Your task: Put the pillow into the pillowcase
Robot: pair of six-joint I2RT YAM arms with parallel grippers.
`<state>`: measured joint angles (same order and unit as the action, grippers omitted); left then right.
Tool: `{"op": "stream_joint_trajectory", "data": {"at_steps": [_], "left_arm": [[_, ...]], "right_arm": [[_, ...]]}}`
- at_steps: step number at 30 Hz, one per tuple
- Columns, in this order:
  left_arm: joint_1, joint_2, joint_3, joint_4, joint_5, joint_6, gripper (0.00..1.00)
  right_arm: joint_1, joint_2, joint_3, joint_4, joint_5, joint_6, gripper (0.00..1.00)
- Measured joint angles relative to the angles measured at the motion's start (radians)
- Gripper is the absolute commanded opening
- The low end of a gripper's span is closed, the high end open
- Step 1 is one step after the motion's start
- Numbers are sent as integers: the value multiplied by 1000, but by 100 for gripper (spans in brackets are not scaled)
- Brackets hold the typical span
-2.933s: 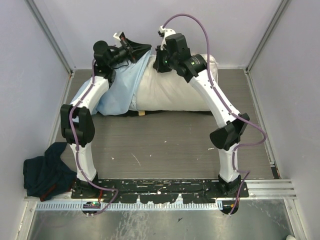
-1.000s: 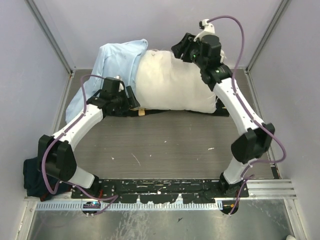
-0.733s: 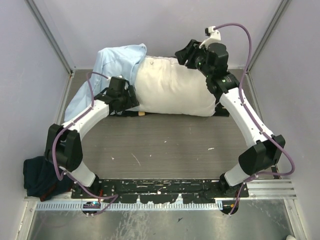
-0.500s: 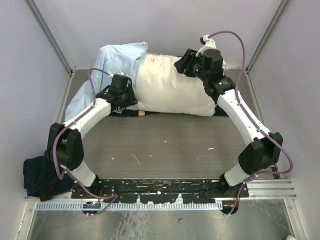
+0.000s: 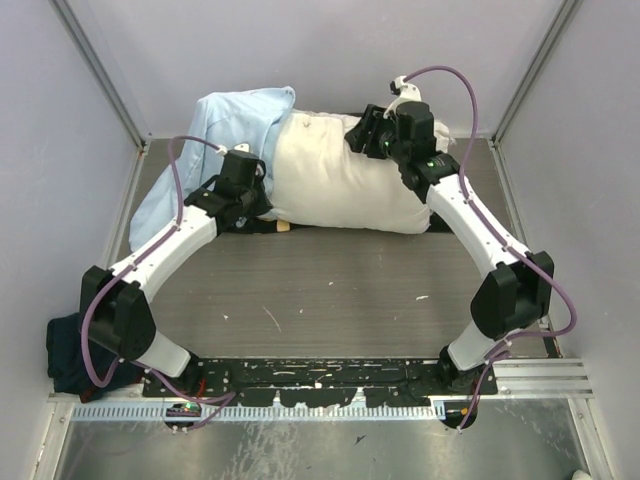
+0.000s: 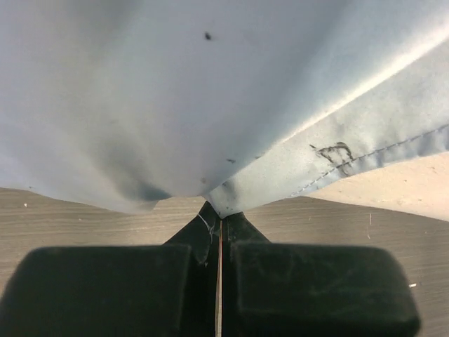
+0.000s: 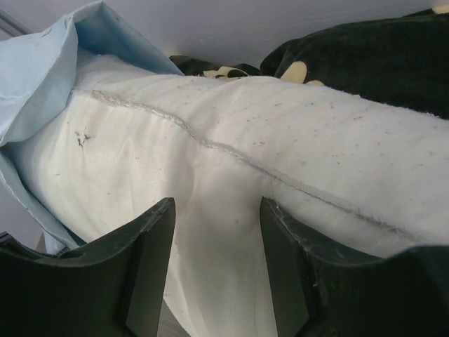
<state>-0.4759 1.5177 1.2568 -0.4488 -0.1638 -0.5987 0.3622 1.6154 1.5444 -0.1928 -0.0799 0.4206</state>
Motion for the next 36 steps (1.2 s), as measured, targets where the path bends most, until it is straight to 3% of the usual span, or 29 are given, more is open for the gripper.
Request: {"op": "stream_joint_trajectory", "data": {"at_steps": [1,3,12,16,23,32,36], "left_arm": [[-5,3,1,-7,-2,0,9],[-12,16,14,-25,-4,0,0],[-19,48,23,-29,-3,5,0],[-20,49,31,-33,-4,14,0],[-21,60,61,-45,-3,26,0],[-21,98,109,-69,-2,37,0],[-20,103,137,-93,3,43,0]], "right_arm": [[0,2,0,0,0,0,59],[0,-1,0,-1,0,-1,59],[1,-46,-18,-26,5,-2,64],[2,-182,-128,-58,10,4,75],[3,-487,-368,-158,61,6,82],[3,-608,-522,-298,123,1,94],[3,-629,-619,-270,195,8,99]]}}
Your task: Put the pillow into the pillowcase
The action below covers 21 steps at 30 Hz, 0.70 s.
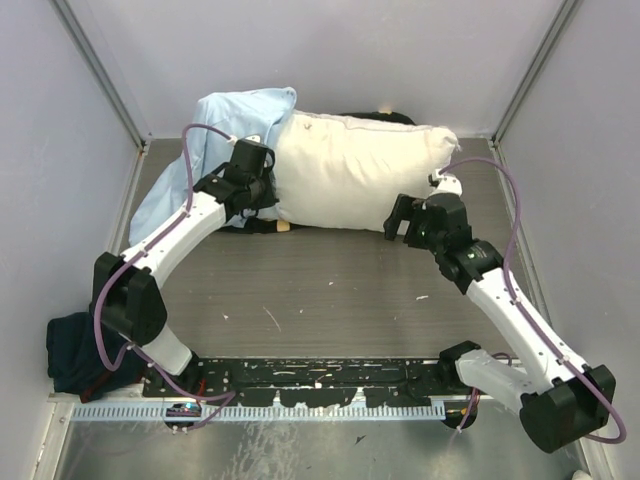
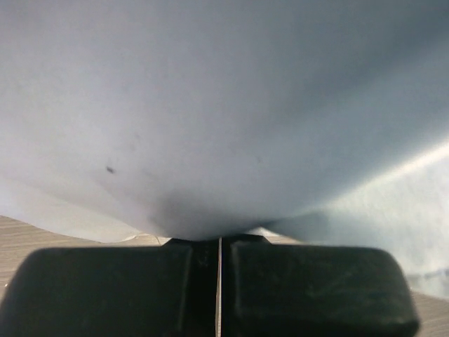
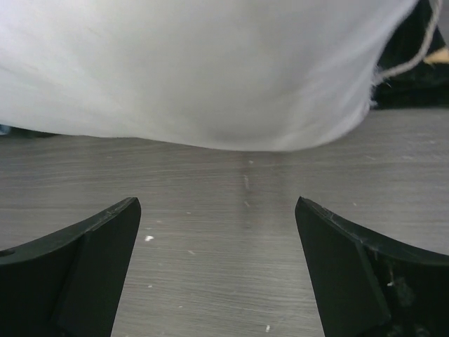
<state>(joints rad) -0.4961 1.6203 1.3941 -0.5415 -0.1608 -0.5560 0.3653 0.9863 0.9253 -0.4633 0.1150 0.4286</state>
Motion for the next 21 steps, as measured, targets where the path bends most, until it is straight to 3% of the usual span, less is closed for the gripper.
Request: {"op": "stream_joint_trajectory", "data": {"at_steps": [4,16,18,21], "left_arm": [[0,6,25,-4,10,6,0],[6,13,55,-38,45,27,0],[11,17,77,-45,56,29,0],[14,27,115,-47,73,31,0]], "right_arm": [[0,44,-71,36,98,1,100],[-16,311,0,233,247,-39,99],[-28,366,47,277,244,-53,87],[-37,460,95,362,219,-66,37]]}}
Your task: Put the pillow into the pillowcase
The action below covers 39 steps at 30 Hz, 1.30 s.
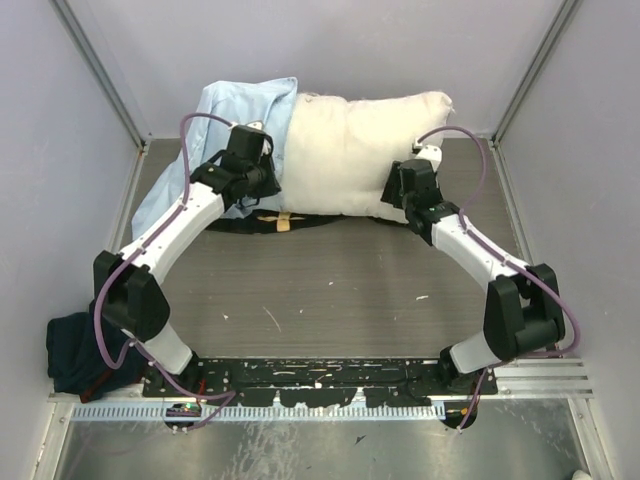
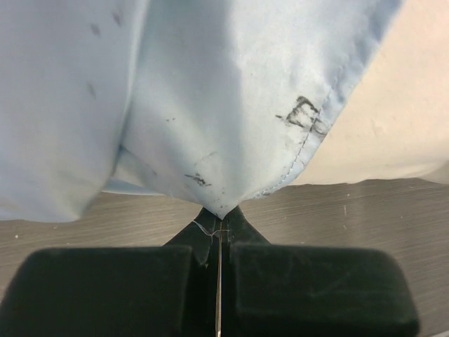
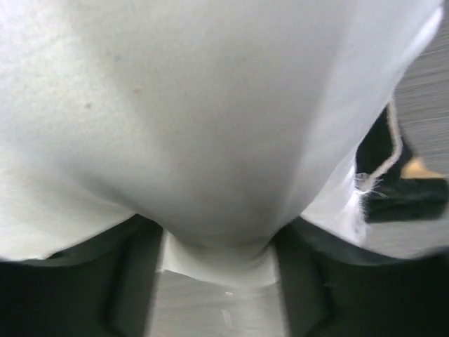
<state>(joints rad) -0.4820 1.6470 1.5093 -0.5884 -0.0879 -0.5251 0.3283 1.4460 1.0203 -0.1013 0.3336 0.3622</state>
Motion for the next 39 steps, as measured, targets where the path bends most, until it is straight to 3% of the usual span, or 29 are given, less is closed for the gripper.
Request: {"op": "stream_joint_trajectory", "data": {"at_steps": [2,3,11,20,27,33,39], "left_arm": [[0,10,27,-3,13,1,0],[0,17,41,-6,19,1,0],[8,105,190,-68,41,13,0],[22,163,372,-154,103,9,0],[35,163,445,-206,152,-10,0],[37,156,434,-240,179,-6,0],[69,56,217,-206,230,-2,0]], "right_arm": [[-4,46,23,37,-43,0,7],[-5,63,35,47,-68,5,1],[7,83,135,27,-182,11,1],[179,83,372,-82,-299,11,1],[210,108,528,-94,-369,37,1],[220,108,468,-79,-362,43,1],[183,57,287,-90,-348,53,1]]}}
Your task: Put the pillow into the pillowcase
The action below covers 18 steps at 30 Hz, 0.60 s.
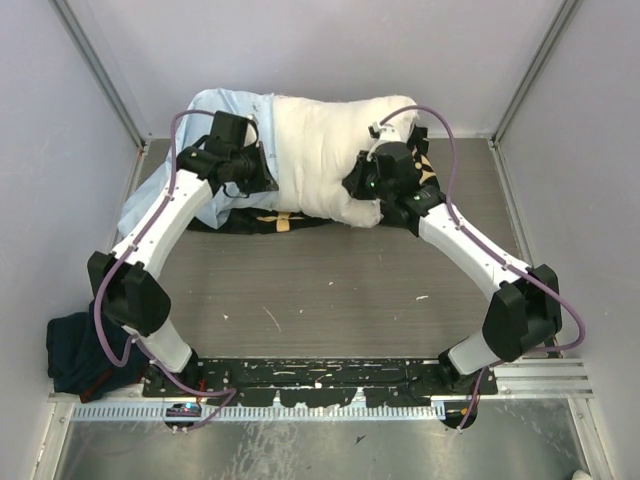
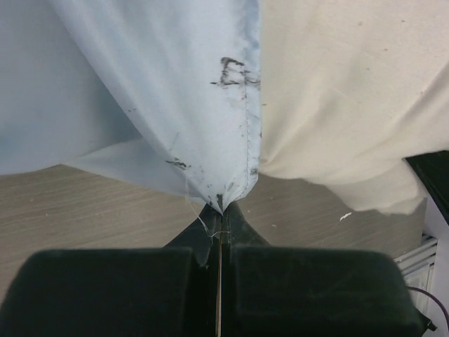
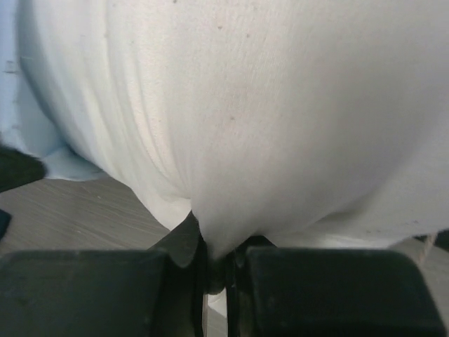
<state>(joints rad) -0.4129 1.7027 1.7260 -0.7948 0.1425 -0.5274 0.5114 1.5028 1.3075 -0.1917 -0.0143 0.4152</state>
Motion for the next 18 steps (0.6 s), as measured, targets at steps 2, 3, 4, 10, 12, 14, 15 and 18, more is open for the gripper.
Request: {"op": "stream_joint_trajectory", "data": {"at_steps": [2,3,4,10,12,14,15,18], "left_arm": [[13,-27,-61,11,16,0,0],[20,-35,-84,12,27,0,0],[26,-39,-97,12,35,0,0],[34,-35,-80,26,136,-20,0],[35,-18,-31,25,167,-35,0],[37,16,51,25,202,-51,0],[39,33,93,26,221,-60,0],[41,74,199,24,262,-82,0]], "right_arm": [[-20,-13,-55,-2,6,5,1],[-30,-18,-81,-3,10,7,1],[-41,-24,-108,-4,12,11,1],[-71,-24,-159,18,-19,65,1],[-73,-20,-157,42,-47,93,1],[-74,-7,-137,53,-75,118,1],[-75,6,-115,53,-91,128,1],[-77,45,-23,39,-138,158,1]]}}
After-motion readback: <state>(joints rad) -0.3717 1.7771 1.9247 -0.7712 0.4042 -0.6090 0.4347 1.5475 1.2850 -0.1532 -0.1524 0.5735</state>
